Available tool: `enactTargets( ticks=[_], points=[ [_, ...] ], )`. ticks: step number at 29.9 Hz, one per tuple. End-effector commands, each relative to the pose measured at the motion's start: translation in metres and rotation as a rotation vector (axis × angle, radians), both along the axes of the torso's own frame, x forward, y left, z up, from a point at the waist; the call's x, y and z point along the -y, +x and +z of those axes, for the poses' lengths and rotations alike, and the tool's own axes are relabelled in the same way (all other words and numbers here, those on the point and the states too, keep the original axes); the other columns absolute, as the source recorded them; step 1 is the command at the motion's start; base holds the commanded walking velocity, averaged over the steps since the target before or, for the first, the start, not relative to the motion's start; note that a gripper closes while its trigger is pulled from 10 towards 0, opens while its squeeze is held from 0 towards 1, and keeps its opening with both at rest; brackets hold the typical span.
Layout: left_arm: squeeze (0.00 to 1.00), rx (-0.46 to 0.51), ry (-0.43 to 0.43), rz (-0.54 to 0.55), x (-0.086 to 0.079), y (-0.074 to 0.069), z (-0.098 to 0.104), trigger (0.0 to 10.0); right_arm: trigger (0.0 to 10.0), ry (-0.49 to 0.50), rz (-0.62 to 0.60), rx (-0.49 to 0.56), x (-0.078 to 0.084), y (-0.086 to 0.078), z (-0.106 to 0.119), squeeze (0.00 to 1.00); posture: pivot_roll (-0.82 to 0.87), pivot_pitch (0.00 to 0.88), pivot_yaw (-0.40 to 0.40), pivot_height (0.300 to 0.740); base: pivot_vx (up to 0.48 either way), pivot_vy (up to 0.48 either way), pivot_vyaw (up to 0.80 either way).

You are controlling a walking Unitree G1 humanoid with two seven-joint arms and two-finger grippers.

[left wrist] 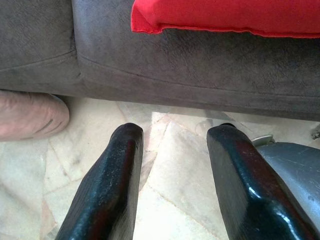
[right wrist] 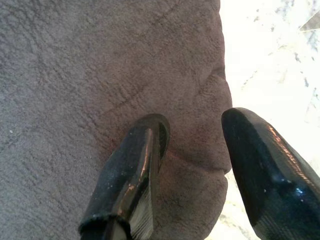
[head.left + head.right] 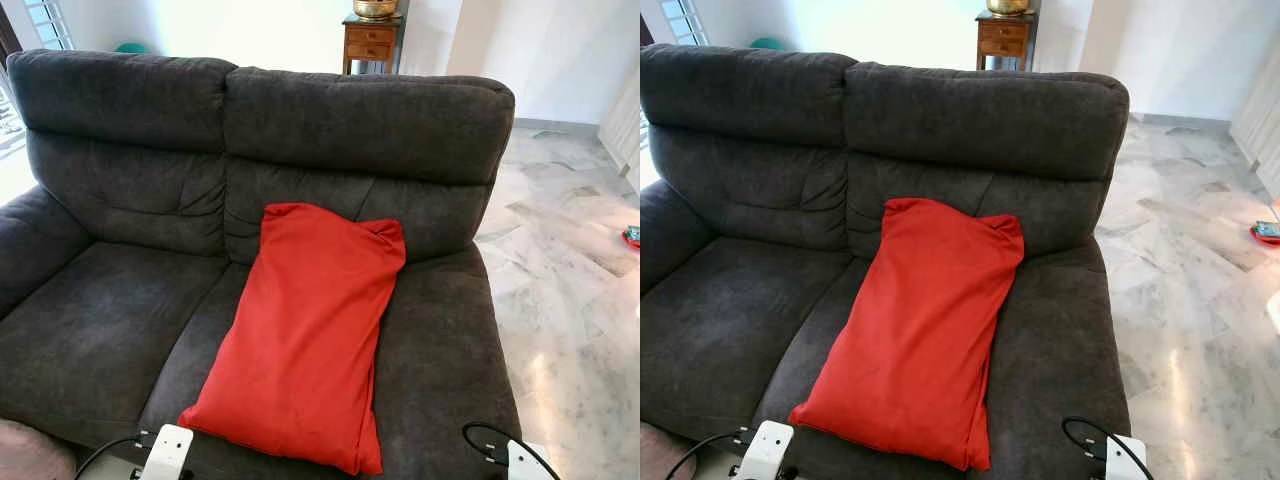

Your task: Move the pillow to the sofa from floor

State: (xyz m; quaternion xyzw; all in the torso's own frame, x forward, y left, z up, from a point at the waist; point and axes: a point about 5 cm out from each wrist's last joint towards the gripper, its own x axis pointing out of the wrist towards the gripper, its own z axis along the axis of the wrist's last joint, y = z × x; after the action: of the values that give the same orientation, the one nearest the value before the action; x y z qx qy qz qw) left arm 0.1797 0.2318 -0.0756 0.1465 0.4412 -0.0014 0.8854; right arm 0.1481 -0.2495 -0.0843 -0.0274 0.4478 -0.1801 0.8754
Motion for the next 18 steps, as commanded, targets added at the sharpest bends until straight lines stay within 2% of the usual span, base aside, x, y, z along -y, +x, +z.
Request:
enactTargets(
  ticks=[1,14,18],
  points=[
    [0.00,-0.041,0.006,0.003,-0.0031,-0.0072,-0.0033,10.0,10.0,0.046,0.032,-0.017,-0.0121,0.0010,-0.0036,0.00,0.06,0.000,0.011,0.740,0.000,0.000,0.00],
    [0.00,-0.062,0.001,0.012,-0.0011,-0.0128,-0.0066,10.0,10.0,0.051,0.031,-0.018,-0.0117,-0.0002,-0.0039,0.00,0.06,0.000,0.006,0.740,0.000,0.000,0.00],
    [0.00,-0.066,-0.002,0.017,-0.0016,-0.0150,-0.0074,10.0,10.0,0.055,0.034,-0.019,-0.0129,-0.0008,-0.0044,0.00,0.06,0.000,0.006,0.740,-0.248,0.000,0.00]
  ],
)
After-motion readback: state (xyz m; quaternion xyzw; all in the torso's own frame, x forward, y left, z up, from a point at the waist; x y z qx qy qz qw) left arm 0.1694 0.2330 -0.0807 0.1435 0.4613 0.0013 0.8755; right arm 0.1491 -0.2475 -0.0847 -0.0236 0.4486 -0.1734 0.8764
